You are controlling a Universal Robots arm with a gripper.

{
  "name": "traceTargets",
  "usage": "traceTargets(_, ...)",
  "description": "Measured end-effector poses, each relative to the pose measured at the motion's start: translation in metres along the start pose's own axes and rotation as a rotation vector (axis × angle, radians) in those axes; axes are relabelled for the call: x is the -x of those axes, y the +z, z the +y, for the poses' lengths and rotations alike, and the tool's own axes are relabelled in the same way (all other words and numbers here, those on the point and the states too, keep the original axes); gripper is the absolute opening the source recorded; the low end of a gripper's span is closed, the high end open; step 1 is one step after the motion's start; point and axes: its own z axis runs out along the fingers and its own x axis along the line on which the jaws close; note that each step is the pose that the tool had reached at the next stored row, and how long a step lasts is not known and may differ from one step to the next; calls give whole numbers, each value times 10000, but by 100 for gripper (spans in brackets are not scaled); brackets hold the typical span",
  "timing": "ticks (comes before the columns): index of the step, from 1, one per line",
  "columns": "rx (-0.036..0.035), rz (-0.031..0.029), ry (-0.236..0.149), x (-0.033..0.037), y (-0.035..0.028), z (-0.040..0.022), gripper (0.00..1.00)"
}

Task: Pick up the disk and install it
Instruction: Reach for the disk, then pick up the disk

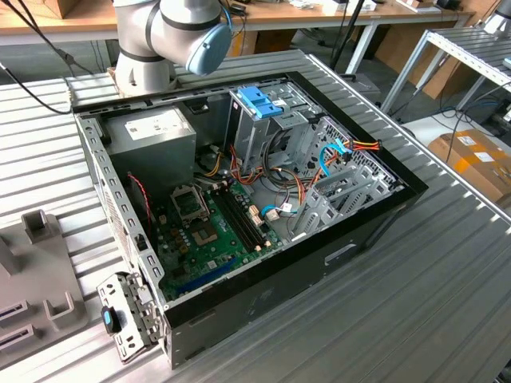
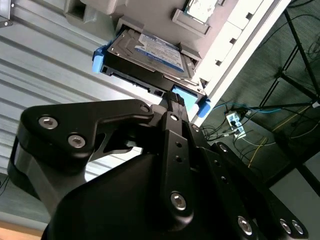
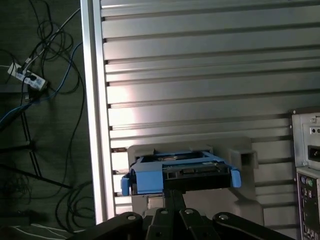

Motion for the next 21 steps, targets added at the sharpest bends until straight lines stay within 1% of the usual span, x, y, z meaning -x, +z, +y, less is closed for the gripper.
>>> traceTargets(5,-2,-2,0,-101,40,-2,11)
traceTargets(6,-3,-2,0,-110,47,-2,11)
traceTargets(8,-4,-4,-2,-116,54,-2,11)
traceTargets(10,-30,-5,-1,-117,53,-2,11)
traceTargets(21,-30,-4,-11,-117,54,-2,11)
